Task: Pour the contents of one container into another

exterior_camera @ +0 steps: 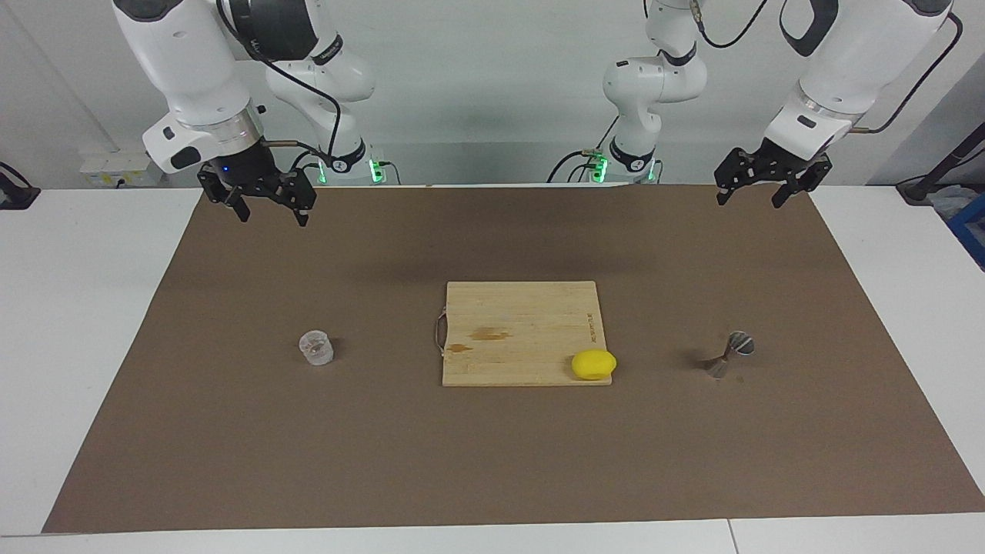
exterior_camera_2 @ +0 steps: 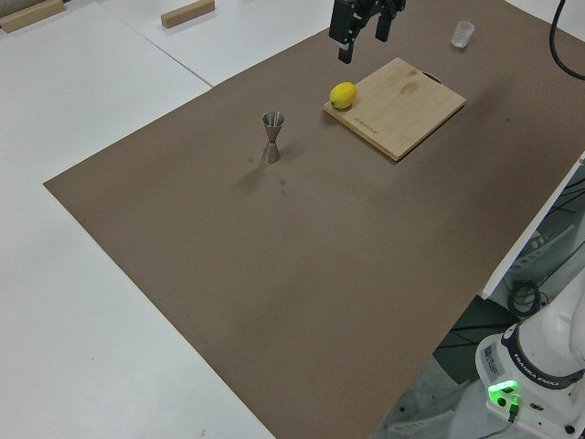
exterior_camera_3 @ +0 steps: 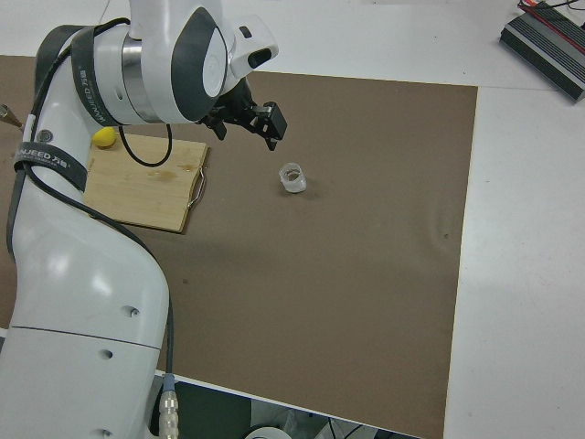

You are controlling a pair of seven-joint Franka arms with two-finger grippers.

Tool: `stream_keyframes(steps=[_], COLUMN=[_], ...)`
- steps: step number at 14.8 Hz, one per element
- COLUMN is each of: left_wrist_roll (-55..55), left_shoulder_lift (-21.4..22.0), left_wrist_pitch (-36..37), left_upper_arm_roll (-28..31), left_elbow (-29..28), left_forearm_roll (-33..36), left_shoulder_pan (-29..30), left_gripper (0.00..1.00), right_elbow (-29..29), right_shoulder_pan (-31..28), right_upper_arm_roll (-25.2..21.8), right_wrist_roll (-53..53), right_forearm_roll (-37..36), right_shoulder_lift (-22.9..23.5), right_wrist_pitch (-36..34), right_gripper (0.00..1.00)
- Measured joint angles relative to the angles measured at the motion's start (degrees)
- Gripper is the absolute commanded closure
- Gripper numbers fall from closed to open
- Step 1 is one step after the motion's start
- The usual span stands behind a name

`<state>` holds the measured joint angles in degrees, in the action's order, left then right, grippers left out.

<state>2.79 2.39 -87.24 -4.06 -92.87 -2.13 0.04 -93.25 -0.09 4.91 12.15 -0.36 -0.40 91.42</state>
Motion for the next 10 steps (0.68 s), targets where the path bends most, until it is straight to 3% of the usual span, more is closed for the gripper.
stream_keyframes(steps=[10], left_wrist_roll=[-0.01], left_shoulder_lift=[-0.09], left_wrist_pitch=[-2.24], left_upper_arm_roll=[-0.04], left_elbow=[-0.68], left_forearm_roll=[0.0], left_shoulder_pan=[-0.52], left_gripper=[0.0], right_elbow=[0.0], right_shoulder_pan=[0.0], right_upper_arm_roll=[0.0], right_wrist_roll=[0.0], right_forearm_roll=[0.0], right_shoulder_lift=[0.0], right_wrist_pitch=[0.0], right_gripper=[0.0])
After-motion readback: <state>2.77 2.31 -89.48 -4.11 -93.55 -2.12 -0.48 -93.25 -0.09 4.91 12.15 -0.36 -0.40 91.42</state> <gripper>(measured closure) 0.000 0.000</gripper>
